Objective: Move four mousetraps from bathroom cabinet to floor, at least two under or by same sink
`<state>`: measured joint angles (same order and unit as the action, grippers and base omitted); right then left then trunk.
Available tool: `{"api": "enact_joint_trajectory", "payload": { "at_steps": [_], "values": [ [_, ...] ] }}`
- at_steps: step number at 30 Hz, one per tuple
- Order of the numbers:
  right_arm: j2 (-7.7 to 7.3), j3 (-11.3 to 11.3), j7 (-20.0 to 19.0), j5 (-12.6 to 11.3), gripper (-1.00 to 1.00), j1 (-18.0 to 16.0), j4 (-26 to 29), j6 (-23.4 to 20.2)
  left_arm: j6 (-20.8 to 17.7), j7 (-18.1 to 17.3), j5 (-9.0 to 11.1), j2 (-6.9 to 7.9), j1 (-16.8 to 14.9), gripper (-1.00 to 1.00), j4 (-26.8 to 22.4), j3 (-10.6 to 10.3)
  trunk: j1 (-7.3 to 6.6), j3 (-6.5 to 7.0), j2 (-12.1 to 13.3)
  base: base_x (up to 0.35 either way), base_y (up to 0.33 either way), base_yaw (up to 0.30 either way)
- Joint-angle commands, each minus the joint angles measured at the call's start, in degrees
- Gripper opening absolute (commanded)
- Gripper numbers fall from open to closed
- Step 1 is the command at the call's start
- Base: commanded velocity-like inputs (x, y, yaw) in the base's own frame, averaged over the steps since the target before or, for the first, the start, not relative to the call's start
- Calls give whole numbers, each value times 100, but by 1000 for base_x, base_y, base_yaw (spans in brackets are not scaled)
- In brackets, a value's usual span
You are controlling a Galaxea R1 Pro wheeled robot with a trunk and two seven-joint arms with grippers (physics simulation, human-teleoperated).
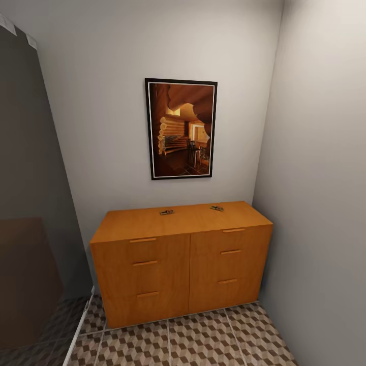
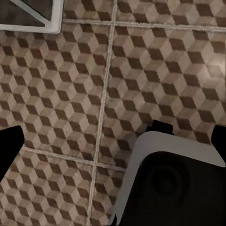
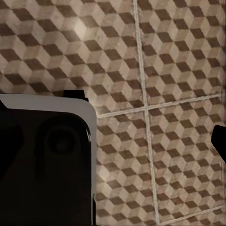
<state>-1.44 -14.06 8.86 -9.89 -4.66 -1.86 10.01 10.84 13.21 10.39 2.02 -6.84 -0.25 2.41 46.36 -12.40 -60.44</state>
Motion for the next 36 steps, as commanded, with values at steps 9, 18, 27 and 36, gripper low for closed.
{"api": "enact_joint_trajectory", "payload": {
  "at_steps": [9,18,27,36],
  "values": [
    [-145,-46,-54,-66,100,212,-1,24,22,-19,32,52,89,100,-16,12,0,-7,-5,0,0,0],
    [-138,-88,-27,-6,100,209,26,-40,59,-15,-3,39,87,100,-36,12,0,-7,-5,0,0,0],
    [-218,-99,-48,25,100,198,284,-211,-89,13,-90,-45,73,100,-285,10,0,-7,-5,0,0,0],
    [-492,-38,-23,-10,100,86,574,-499,-379,-26,-382,-207,52,100,-574,13,0,-7,-5,0,0,0]
  ]
}}
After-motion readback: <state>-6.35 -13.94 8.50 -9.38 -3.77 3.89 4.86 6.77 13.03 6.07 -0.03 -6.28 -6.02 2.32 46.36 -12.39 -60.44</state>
